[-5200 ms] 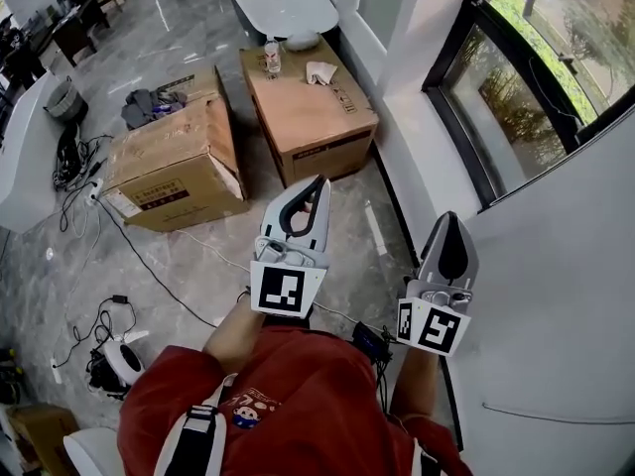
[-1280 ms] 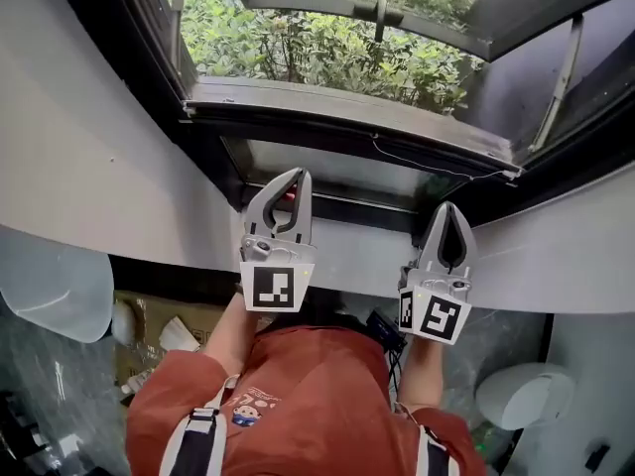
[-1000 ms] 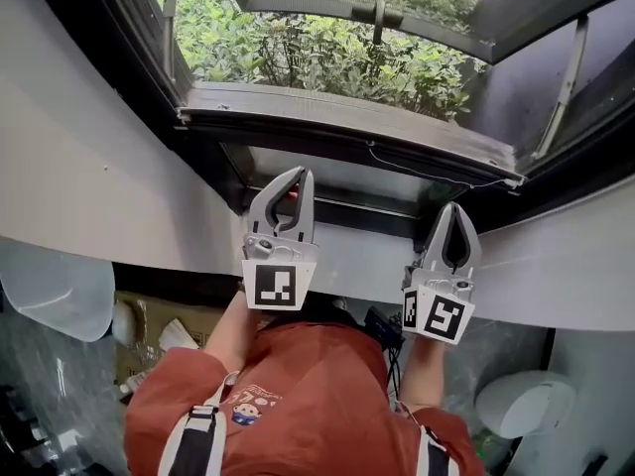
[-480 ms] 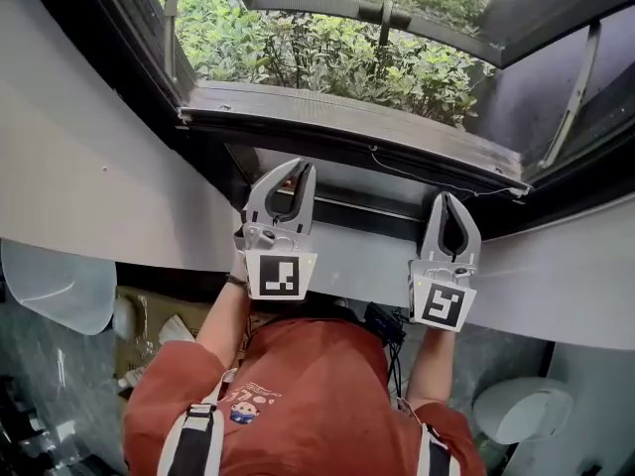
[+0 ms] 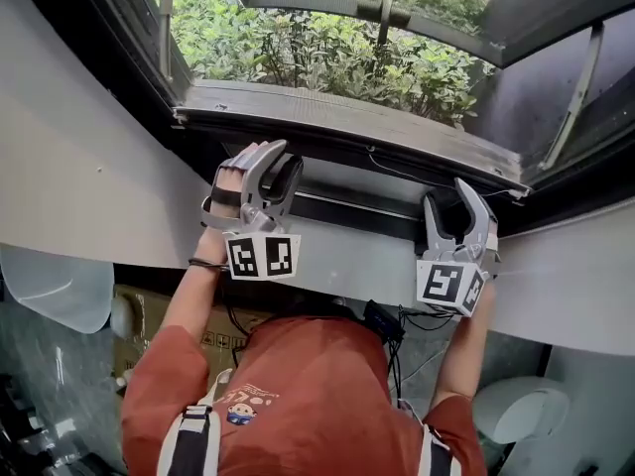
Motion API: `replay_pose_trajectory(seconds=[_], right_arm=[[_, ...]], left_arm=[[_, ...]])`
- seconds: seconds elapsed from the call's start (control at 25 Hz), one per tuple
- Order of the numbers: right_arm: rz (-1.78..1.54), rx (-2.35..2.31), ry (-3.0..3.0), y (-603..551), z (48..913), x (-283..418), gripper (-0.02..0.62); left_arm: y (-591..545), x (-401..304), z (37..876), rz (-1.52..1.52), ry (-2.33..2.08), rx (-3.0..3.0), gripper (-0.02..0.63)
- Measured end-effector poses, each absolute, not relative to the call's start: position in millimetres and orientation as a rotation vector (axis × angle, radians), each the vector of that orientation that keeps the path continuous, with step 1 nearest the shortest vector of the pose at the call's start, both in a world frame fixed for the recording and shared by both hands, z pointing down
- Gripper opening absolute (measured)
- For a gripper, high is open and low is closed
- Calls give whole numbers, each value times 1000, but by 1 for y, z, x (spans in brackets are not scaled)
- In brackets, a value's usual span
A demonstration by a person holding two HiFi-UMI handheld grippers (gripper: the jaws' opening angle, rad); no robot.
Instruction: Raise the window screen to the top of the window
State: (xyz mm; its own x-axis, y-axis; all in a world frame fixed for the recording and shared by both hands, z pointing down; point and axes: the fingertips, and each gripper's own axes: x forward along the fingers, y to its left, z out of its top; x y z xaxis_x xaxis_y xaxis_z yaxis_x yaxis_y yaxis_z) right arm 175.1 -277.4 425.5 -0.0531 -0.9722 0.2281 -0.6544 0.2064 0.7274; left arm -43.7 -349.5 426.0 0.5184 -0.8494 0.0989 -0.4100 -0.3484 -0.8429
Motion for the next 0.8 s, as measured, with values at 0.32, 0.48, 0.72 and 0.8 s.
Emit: replay_pose_trajectory(seconds=[0.32,0.48,0.72,0.8], right_arm=[[-708,1271,-1416,-289,450,210,250],[-726,1241,-1343,-293,454,216,250],[-731,1174,-1259,-293,457,218,250],[-718,1148,-1216,-294,457,218,250]], left_arm=[[-376,-54,434,-960,936,-1698,152],[-382,-57,441,-1029,896,-1644,158],[-388,-60,446,-1119,832,-1579,160],[-388,-61,446,-1143,809,-1555,160]])
